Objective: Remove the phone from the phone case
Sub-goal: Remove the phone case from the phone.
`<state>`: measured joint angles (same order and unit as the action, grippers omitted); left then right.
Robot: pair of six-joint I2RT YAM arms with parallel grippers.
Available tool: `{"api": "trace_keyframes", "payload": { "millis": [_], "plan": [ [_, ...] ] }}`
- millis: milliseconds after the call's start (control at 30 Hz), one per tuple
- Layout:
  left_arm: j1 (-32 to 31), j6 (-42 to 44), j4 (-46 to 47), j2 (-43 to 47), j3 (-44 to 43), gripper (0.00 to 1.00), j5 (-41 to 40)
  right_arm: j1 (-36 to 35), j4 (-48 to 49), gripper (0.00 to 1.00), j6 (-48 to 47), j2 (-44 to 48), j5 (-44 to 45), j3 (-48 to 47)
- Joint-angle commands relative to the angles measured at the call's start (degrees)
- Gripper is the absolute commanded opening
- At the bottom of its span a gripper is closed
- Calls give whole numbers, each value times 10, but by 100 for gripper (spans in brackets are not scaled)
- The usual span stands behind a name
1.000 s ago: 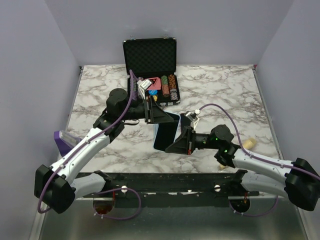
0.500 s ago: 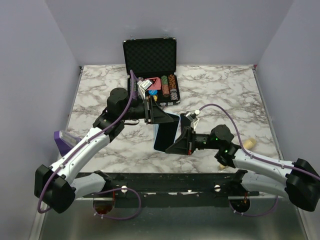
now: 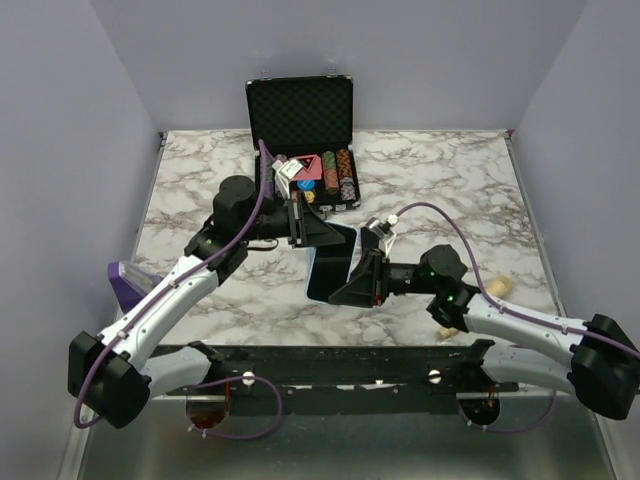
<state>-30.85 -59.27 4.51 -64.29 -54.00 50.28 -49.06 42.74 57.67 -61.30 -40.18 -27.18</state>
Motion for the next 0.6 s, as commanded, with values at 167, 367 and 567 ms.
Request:
{"api": "trace_keyframes", "payload": {
  "millis": [167,367,567],
  "plan": [
    [-1,-87,67,34,5,0,-50,1,72,39,3,27,1,12],
    [7,-152,137,33,35,0,-21,1,98,28,5,37,-9,27],
    [7,-242,227,27,70,0,16,1,152,1,-25,32,-52,20]
  ]
}}
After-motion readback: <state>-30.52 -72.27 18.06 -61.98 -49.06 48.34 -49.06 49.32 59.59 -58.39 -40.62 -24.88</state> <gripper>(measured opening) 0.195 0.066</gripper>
